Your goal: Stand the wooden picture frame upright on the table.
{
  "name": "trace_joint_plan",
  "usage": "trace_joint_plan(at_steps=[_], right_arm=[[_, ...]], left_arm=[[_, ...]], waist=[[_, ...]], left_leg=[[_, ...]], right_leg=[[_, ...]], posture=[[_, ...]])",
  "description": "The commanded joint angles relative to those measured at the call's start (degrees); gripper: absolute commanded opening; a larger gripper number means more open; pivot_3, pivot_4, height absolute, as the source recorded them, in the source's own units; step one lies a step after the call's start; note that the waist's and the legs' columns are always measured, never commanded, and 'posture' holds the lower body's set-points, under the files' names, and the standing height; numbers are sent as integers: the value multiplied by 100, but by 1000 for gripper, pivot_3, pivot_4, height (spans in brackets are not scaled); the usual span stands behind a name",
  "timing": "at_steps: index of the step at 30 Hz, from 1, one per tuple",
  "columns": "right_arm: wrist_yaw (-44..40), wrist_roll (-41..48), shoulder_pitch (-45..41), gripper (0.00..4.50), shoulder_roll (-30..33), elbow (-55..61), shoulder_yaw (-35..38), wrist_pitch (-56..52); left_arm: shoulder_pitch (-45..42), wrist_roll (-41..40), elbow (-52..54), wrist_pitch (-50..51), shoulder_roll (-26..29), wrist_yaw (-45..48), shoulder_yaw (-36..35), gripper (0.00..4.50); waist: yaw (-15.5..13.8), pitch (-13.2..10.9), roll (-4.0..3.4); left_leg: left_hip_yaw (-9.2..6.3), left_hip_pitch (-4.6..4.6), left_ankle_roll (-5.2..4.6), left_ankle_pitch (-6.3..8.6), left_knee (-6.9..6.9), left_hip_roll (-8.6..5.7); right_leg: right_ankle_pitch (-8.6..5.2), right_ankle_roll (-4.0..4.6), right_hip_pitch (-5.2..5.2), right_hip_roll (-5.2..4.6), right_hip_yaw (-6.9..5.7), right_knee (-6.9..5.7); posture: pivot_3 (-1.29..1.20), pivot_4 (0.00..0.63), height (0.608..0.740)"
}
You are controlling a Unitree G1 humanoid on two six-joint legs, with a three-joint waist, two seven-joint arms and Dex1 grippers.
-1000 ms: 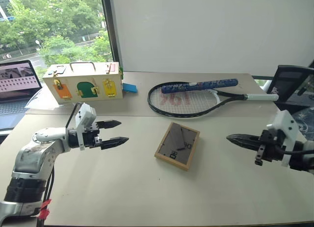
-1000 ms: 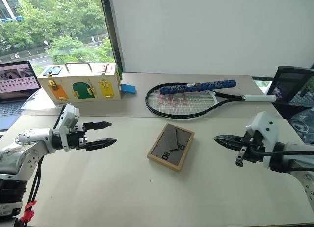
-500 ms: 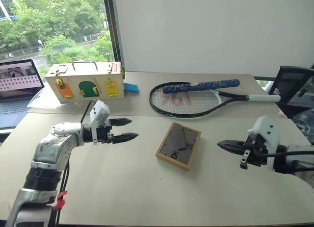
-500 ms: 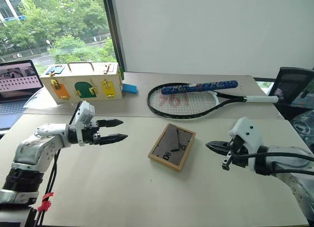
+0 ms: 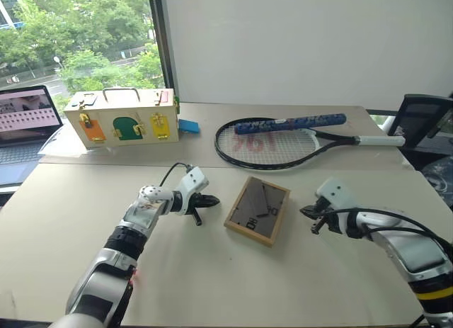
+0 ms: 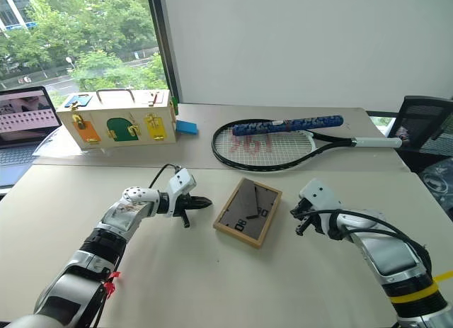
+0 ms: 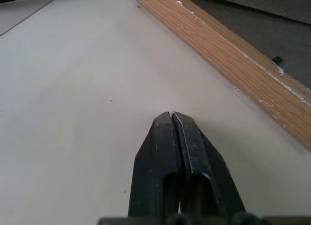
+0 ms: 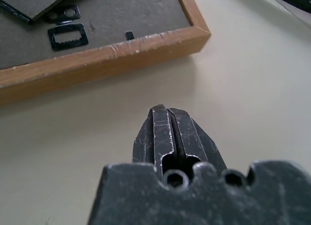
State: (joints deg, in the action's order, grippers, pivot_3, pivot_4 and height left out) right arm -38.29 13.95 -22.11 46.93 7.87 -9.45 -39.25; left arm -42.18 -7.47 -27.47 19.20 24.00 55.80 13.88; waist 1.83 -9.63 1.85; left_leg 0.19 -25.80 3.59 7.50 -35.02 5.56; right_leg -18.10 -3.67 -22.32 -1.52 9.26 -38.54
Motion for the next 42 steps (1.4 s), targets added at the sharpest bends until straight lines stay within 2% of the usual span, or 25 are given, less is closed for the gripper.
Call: trace_joint_plan(at_steps=[1, 3, 8, 14, 24, 35, 42], right_arm=[[-161, -364, -306, 0, -277, -425, -310, 445], [-227, -459, -451, 0, -466, -607, -401, 543], [-421, -692, -817, 0, -1030, -873, -751, 679], [-714, -877, -902, 0, -1398, -753, -1079, 670], [-864, -1107, -1020, 0, -1929, -774, -1294, 856], [-1134, -1350, -576, 0, -1258, -129, -1190, 427], [-1287, -1300, -340, 0, -858, 553, -1187, -161]], left_arm=[[100, -62, 294, 209, -177, 223, 111, 79], [298, -130, 654, 448, -72, 557, 227, 79], [1041, -421, 1901, 1248, 723, 1514, 511, 79], [1442, -488, 2289, 1445, 1300, 1586, 359, 79], [1595, -613, 2465, 1526, 1325, 1493, 229, 79], [1493, -212, 1725, 949, 1748, 1281, 69, 79], [1283, -129, 1371, 708, 1770, 1207, 113, 79]], waist=[[-43, 0, 0], [-61, 1, -2], [97, 5, -5], [236, 9, -5], [332, 12, -4], [268, 14, -7], [174, 29, -12]], left_leg=[[-1, 0, 0, 0, -3, -1], [-3, -1, 0, 0, -6, -1], [-7, 19, 2, -1, 6, 1], [-13, 45, 2, -1, 12, 3], [-17, 52, 2, -1, 17, 10], [-19, 52, 2, -1, 18, 10], [-18, 52, 3, -1, 15, 9]], right_leg=[[0, 0, 1, -1, -2, 0], [0, 0, 3, 0, -4, -1], [1, 2, 6, 4, -4, -17], [-10, 15, 17, 9, -6, -41], [-15, 24, 16, 16, -8, -48], [-23, 21, 17, 15, -15, -48], [-30, 10, 18, 14, -16, -49]], posture=[[0, 150, 720], [0, 150, 720], [0, 150, 720], [0, 150, 720], [0, 150, 720], [0, 150, 720], [0, 150, 720]])
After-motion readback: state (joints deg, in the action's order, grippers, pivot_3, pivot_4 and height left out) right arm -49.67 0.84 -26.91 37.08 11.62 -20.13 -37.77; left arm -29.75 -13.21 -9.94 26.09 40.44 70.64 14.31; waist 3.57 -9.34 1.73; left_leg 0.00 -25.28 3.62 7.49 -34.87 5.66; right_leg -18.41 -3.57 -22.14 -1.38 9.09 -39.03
